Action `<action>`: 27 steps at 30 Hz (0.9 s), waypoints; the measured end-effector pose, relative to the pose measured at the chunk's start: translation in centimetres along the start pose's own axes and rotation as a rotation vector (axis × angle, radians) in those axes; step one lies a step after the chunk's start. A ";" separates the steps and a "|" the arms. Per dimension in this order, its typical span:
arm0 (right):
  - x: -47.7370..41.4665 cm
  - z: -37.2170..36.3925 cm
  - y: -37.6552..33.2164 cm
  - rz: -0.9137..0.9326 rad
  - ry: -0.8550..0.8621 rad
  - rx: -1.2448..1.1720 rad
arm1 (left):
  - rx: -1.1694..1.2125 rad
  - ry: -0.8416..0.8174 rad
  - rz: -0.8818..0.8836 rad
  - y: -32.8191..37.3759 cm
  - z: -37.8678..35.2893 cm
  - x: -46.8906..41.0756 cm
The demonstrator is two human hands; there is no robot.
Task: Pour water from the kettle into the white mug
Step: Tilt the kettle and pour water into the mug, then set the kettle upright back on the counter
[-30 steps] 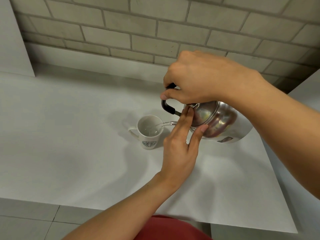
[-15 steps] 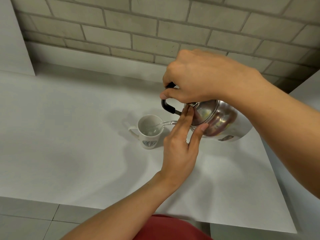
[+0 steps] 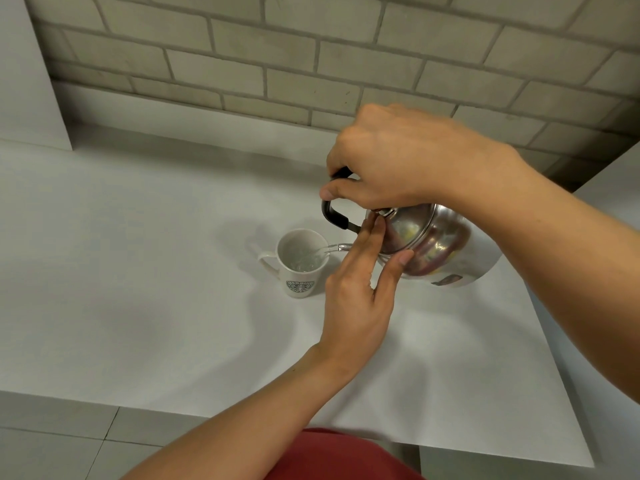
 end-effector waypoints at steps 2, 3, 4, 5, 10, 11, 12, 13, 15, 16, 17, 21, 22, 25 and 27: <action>0.0 0.0 0.0 0.000 0.007 -0.003 | -0.007 -0.007 0.004 -0.1 0.0 0.1; 0.0 0.0 0.0 0.000 0.009 -0.005 | -0.007 -0.012 0.006 -0.1 0.0 0.1; 0.1 -0.1 0.0 0.003 0.011 -0.007 | -0.006 -0.018 0.009 -0.1 0.0 0.1; 0.0 -0.1 0.0 0.008 0.014 -0.010 | -0.007 -0.023 0.008 -0.1 0.0 0.2; 0.1 -0.5 0.6 0.006 0.070 -0.043 | -0.031 -0.051 0.006 -0.2 0.2 0.1; 0.3 -0.7 0.9 0.003 0.082 -0.061 | -0.037 -0.059 -0.001 -0.2 0.3 0.1; 0.4 -1.0 1.2 0.002 0.097 -0.086 | -0.044 -0.073 -0.009 -0.3 0.4 0.1; 0.7 -1.3 1.6 0.002 0.116 -0.115 | -0.054 -0.095 -0.015 -0.4 0.5 0.1; 1.3 -2.0 2.4 0.003 0.167 -0.185 | -0.098 -0.149 -0.025 -0.6 0.7 0.0; 1.7 -2.4 2.8 -0.002 0.194 -0.221 | -0.130 -0.173 -0.037 -0.7 0.8 0.0; 2.1 -2.8 3.3 -0.010 0.228 -0.251 | -0.162 -0.188 -0.055 -0.8 0.9 -0.1; 4.0 -4.8 4.7 -0.038 0.383 -0.358 | -0.192 -0.151 -0.136 -1.2 2.1 -0.3; 4.5 -5.4 5.1 -0.058 0.431 -0.398 | -0.163 -0.128 -0.134 -1.3 2.5 -0.4; 6.1 -6.9 6.5 -0.150 0.546 -0.526 | -0.085 -0.052 -0.071 -1.6 3.5 -1.6; 7.1 -7.9 7.2 -0.196 0.609 -0.577 | -0.108 -0.023 -0.052 -1.4 3.7 -3.0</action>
Point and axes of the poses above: each hand's wrist, its own x-axis away from the middle knuckle, its own z-axis out of the back of the hand, y = z × x, the point moved 4 cm from there along -x, towards the middle knuckle, and after that the axes turned 7 degrees about -z, right-handed, at the moved point
